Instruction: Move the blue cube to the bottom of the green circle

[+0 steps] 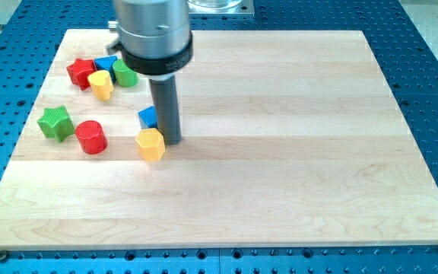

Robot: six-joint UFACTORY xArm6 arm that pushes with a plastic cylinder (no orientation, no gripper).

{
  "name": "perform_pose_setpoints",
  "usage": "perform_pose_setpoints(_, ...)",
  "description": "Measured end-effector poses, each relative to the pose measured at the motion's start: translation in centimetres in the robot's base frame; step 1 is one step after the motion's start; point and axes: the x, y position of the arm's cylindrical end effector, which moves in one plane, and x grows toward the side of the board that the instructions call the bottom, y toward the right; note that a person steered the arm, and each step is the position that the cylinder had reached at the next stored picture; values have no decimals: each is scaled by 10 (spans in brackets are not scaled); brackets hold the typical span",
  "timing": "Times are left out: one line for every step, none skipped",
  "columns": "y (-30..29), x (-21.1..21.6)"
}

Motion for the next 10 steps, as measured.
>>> perform_pose_setpoints(-28,-23)
perform_pose_setpoints(-31,-3)
perform_pose_setpoints(-66,-1)
perform_pose_setpoints(-60,-38)
perform_pose_setpoints(-56,-61)
perform_pose_setpoints(-54,-61)
perform_pose_setpoints(-23,-67)
perform_pose_setpoints(-27,-103)
perform_pose_setpoints(-35,-103)
perform_pose_setpoints(-35,-92)
